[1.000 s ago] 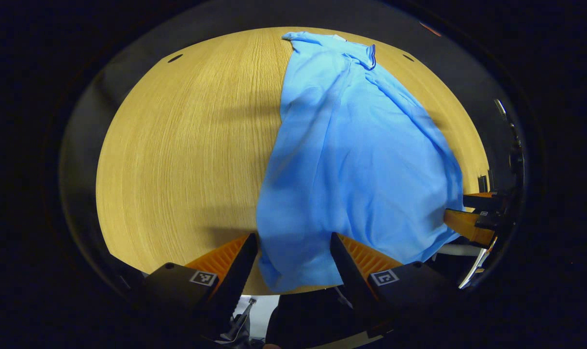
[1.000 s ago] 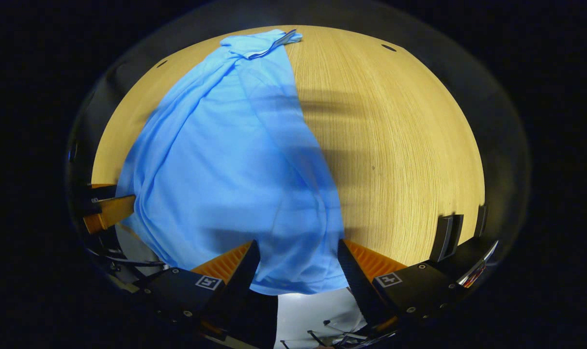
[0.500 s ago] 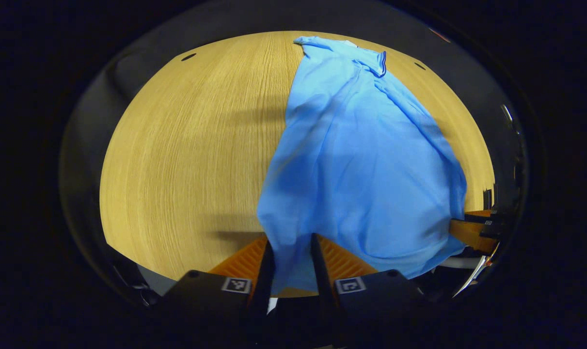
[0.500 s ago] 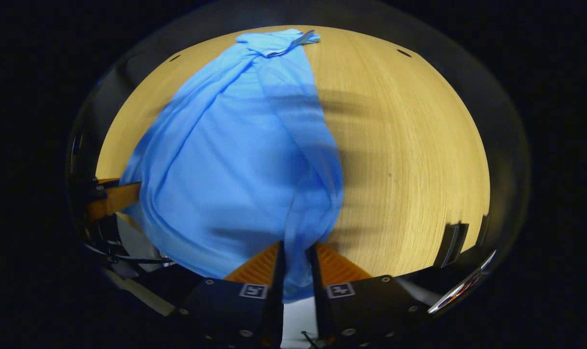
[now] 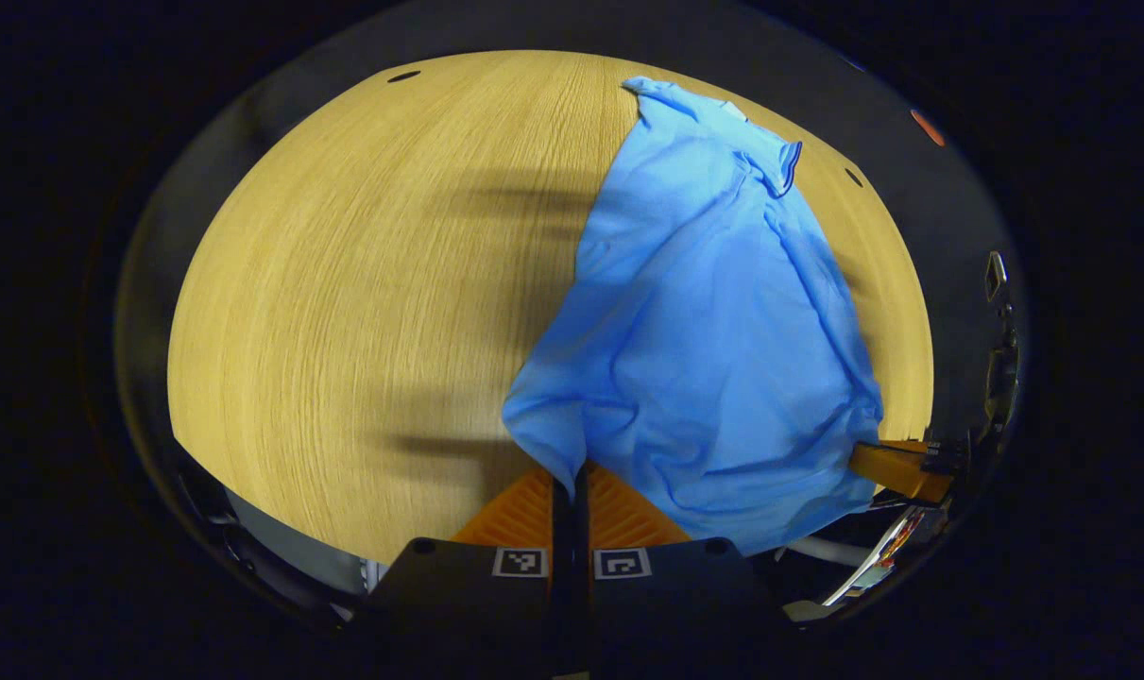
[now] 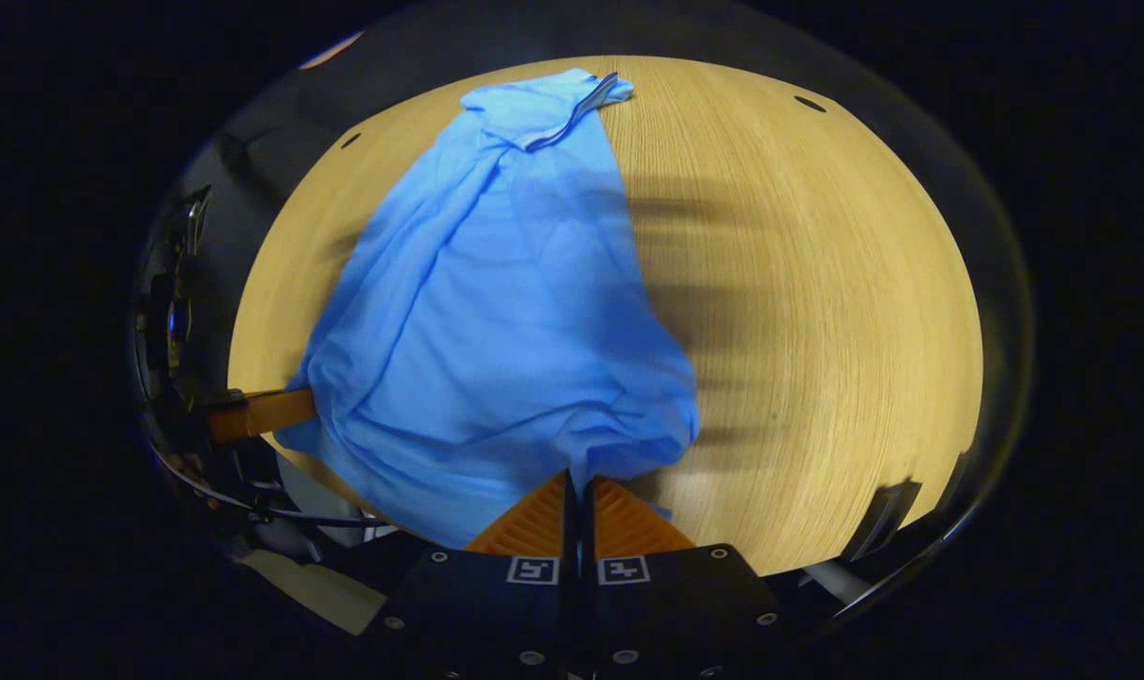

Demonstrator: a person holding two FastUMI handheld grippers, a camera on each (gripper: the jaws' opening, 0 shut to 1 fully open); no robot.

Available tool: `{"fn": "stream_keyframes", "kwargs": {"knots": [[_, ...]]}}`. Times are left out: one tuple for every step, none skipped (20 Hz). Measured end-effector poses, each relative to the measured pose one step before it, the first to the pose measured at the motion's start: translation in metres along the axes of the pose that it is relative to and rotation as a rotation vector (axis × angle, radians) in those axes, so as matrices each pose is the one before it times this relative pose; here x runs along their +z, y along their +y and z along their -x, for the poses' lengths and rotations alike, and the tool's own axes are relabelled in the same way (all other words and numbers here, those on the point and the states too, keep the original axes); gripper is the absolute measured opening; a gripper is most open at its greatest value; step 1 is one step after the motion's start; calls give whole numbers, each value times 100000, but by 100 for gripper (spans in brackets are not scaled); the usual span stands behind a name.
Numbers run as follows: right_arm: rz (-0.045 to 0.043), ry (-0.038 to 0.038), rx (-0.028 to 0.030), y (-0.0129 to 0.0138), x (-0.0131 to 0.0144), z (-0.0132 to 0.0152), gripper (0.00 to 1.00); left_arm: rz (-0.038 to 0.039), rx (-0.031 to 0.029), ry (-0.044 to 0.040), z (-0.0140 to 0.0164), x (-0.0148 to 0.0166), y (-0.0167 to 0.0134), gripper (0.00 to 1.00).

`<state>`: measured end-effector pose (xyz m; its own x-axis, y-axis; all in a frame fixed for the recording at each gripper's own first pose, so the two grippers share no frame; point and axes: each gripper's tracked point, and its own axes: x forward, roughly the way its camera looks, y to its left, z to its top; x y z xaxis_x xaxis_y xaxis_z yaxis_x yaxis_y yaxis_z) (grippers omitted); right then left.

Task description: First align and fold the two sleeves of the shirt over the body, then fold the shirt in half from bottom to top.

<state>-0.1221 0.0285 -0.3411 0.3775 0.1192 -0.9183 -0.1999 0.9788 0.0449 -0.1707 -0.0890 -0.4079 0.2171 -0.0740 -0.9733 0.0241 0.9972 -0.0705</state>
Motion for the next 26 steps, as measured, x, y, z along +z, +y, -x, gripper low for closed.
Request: {"fn": "stream_keyframes", "kwargs": {"knots": [[-389,-2250,1423,-86,1725,594,0,-1650,386,-2209,667,1584,-263,4],[163,-2466,783,-229,1802,691,0,-1312,282,-2556,610,1626,-457,5],[264,-2720,22,-359,1958,563,0,-606,-269,-2275,556,1550,-441,4],[250,-2830,-84,-348,1965,432,1,-1052,-727,-2545,495,1893,-613,4],[-193,-2894,-74,-335,2072,326,0,-1112,-251,-2860,425,2096,-439,5],[-556,-2398,137,-189,1828,377,0,-1174,-247,-2676,431,2183,-211,4],[-470,-2231,204,-141,1885,245,0,-855,-457,-2375,210,2016,-302,4],[-222,-2273,-130,-155,1714,114,0,-877,-413,-1964,-10,1987,-174,4],[-105,-1948,-310,-175,1787,15,0,-940,-395,-1584,-160,1987,-141,4],[-130,-1976,-149,-5,1739,-111,0,-862,-406,-1426,-263,1975,-90,4],[-68,-1751,-439,-42,1616,-138,0,-528,-574,-1023,-409,1785,-40,4],[143,-1396,-580,-141,1555,-98,1,96,-724,-1044,-268,1818,-19,4],[404,-1370,-351,-240,1364,173,0,60,-679,-1297,-204,1923,-11,4],[77,-1405,-360,-31,1537,-146,0,-101,-360,-1614,-193,1865,173,4],[248,-954,-228,-60,1669,-272,1,1,-220,-1583,-421,1823,136,4],[-111,-946,-567,-120,1474,-705,1,254,-501,-1094,-459,1632,212,5],[-421,-678,-276,-16,1155,-715,1,376,-483,-449,-556,1528,84,4],[-441,-439,-64,280,1109,-1222,1,-378,-22,-438,-571,1395,125,5],[-950,-491,-214,-52,1130,-832,1,-857,-12,-162,-590,1195,88,4],[-737,-68,117,5,839,-813,0,-781,18,-23,-575,592,253,4],[-1025,-82,-370,-244,694,-715,0,-675,-143,468,-1008,860,128,3],[-1052,-74,-84,-53,684,-715,0,-582,-15,718,-970,409,67,4],[-714,390,-282,-159,438,-822,0,-783,116,714,-753,294,110,4],[-1097,282,-448,-98,301,-736,0,-600,50,532,-693,390,113,4],[-1124,544,-51,-143,343,-974,0,-478,241,567,-715,320,91,4],[-1154,710,-120,-155,49,-733,0,-663,64,775,-1016,225,142,4]]}}
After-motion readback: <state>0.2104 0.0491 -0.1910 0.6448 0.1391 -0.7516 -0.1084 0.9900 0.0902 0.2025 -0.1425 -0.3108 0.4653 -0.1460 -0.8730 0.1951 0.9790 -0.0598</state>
